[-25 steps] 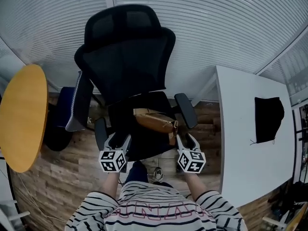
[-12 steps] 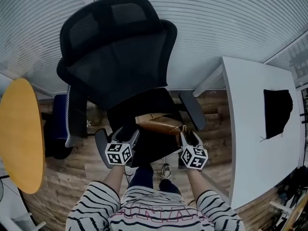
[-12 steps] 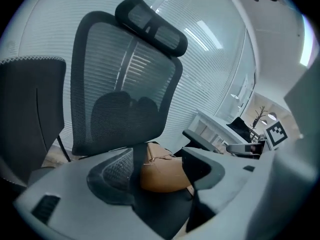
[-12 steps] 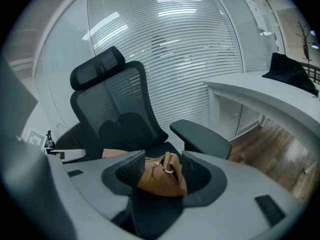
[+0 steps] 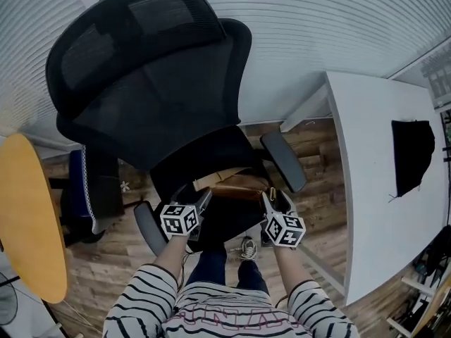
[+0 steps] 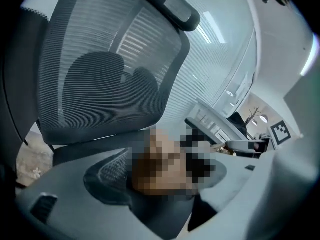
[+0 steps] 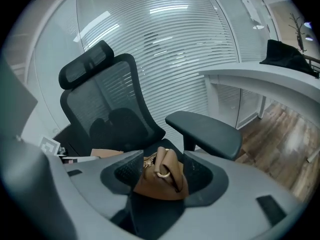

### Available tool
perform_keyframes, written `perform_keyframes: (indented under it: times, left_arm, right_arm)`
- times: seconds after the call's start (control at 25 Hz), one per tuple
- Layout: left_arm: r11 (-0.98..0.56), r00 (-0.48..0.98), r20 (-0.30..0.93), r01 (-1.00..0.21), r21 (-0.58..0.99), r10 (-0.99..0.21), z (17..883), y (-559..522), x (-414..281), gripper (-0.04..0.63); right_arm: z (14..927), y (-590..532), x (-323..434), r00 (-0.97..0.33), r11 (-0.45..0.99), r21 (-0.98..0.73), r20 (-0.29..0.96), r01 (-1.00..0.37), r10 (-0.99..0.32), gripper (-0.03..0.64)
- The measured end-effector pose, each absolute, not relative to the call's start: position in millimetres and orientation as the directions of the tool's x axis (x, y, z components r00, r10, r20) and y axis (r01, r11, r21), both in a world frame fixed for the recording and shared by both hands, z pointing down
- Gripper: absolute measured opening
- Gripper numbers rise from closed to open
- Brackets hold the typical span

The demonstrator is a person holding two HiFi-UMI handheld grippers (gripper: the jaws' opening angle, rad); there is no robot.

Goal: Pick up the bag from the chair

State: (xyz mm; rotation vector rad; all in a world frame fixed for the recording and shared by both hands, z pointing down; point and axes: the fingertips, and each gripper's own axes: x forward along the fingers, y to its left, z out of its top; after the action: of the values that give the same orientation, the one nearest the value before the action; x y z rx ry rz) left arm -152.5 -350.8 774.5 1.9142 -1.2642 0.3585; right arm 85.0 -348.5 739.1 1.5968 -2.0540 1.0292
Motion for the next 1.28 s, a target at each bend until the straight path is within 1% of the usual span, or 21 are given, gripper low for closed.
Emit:
perform_keyframes:
  times: [0.32,0.44,0.6,0.72,0.8,0.96,1.28]
  left_arm:
    - [-0.188,0.545,0.561,-0.8,0.569,-0.623,792,-368,-138,0.313]
    - [-0.2,0.565,0.543,-0.784,0.588,-0.621,793,-372,-136,0.311]
    - [-0.208,0.556,0.56,-0.799,0.565,-0.615,793,-372,-135,0.285]
    - [-0.209,0.536,0.576,-0.818,0.536,-0.617,791,-371,-129,0.257]
    - [-0.221,0.535,0.585,-0.824,0.522,-0.61,788,-369,-125,0.238]
    - [-0.257,0.539,0.59,-0.83,0.495,-0.601,775,-364,-117,0.221]
    - [-0.255,0.5,0.551,-0.849,0.462,-0.668,723,-345,-117,0.215]
  right_arm:
    - [760,-355,77,-0.345,0.105,-0.379,0.648,-0.919,-0.679,0.239]
    - [761,-358,78,-0.345,0.108,-0.374,0.655,-0.921,-0.672,0.238]
    - [765,-358,77,-0.35,0.137,-0.345,0.686,-0.928,-0.639,0.189]
    - [767,-357,81,-0.331,0.121,-0.332,0.705,-0.935,-0.627,0.166]
    - [766,-356,86,-0.319,0.109,-0.325,0.71,-0.939,-0.628,0.16]
    - [758,-351,94,-0.314,0.099,-0.327,0.711,-0.94,-0.63,0.15]
    - [710,-342,96,-0.362,0.163,-0.344,0.66,-0.925,-0.659,0.144]
